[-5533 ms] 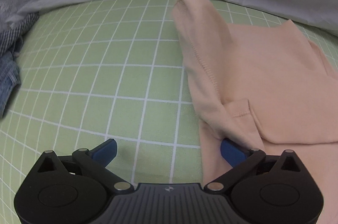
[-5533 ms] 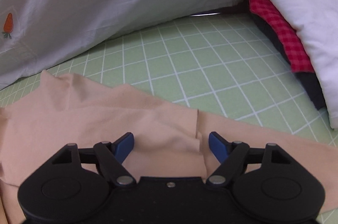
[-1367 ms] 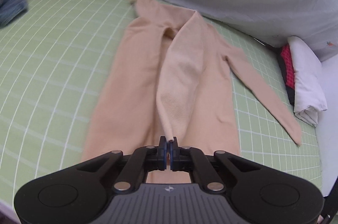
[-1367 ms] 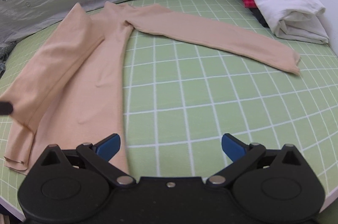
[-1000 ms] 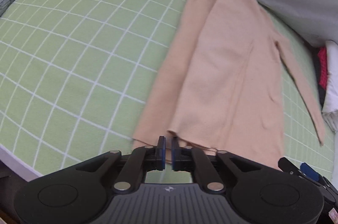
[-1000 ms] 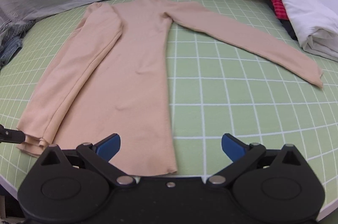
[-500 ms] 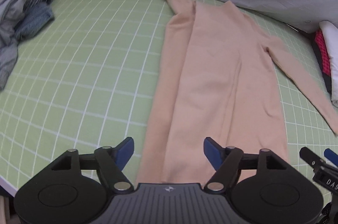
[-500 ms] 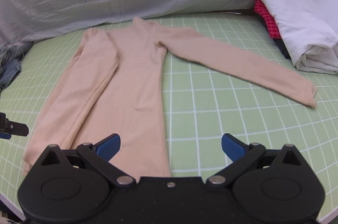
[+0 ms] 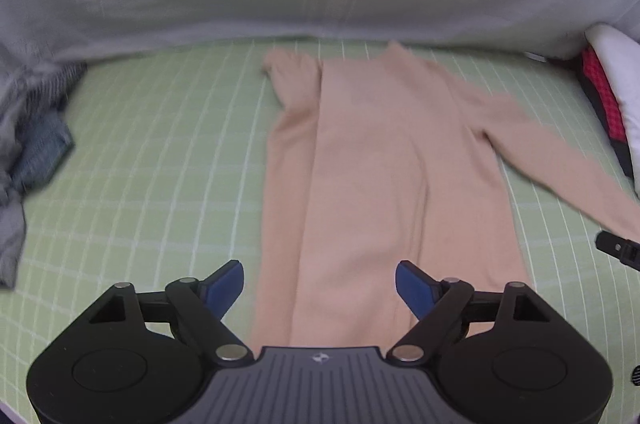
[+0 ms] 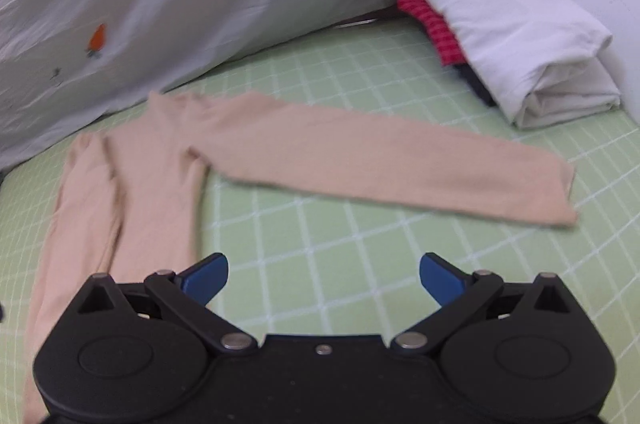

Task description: Fold clothes

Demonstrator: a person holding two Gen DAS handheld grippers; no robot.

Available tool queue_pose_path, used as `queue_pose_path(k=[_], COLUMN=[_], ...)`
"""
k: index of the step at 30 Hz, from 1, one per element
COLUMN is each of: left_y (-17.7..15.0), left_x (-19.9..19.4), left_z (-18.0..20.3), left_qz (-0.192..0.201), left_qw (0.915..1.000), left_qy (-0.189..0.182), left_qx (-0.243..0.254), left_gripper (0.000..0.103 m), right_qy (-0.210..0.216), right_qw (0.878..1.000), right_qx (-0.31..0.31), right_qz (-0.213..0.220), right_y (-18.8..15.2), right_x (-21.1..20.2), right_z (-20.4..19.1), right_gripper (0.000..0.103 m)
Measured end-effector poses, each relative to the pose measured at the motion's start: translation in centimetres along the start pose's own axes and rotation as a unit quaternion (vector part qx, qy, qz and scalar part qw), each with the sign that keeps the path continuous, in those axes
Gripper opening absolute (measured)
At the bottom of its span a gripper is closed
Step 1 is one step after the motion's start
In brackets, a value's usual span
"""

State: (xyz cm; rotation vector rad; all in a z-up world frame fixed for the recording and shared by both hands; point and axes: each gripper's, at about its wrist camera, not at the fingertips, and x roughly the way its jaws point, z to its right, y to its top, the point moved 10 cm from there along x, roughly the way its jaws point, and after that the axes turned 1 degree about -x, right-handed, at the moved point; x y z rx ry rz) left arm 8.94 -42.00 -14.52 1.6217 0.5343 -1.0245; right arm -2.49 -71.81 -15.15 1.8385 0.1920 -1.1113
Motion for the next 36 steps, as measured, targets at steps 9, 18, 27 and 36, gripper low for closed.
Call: queue_pose_path(k=[9, 18, 27, 36], left_y=[2.4, 3.1, 4.1, 3.8], left_x=[0.5, 3.0, 4.2, 5.2], left_z=[0.8, 1.2, 1.6, 1.2], left_qz=[0.038, 0.001, -0.004, -0.020], left_qw=[0.9982, 0.9994, 0.9991, 0.9982], left_qy=[-0.011, -0.005, -0.004, 0.002], left_qx=[-0.046, -0.034, -0.041, -0.056], left_gripper=[0.087, 0.087, 0.087, 0.087], right_qy=[-0.085, -0.194, -0.160, -0.102], right_qw=[0.996, 0.979, 0.983, 0.995], right_qx=[0.026, 0.069, 0.090, -0.017], right_qz=[-0.002, -0.004, 0.002, -0.005], right_y=[2.5, 1.5, 1.8, 4.0], right_x=[4.0, 5.3, 5.9, 6.2], right_z=[7.8, 16.6, 17.1, 12.5], right_gripper=[0.103, 0.103, 0.098, 0.014])
